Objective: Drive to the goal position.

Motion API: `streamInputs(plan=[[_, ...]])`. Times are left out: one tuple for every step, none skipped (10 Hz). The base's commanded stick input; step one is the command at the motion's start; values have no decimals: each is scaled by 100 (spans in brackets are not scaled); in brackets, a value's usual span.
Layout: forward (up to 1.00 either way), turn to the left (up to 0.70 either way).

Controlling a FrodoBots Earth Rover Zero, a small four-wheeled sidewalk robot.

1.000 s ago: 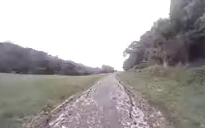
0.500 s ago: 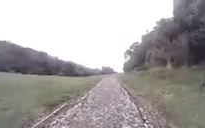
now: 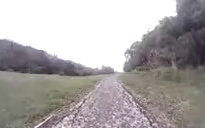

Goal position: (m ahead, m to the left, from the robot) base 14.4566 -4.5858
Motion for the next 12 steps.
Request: streamInputs(plan=[[85,0],[85,0],[85,0],[85,0],[85,0],[85,0],[85,0],[85,0],[85,0],[85,0],[85,0],[85,-27]])
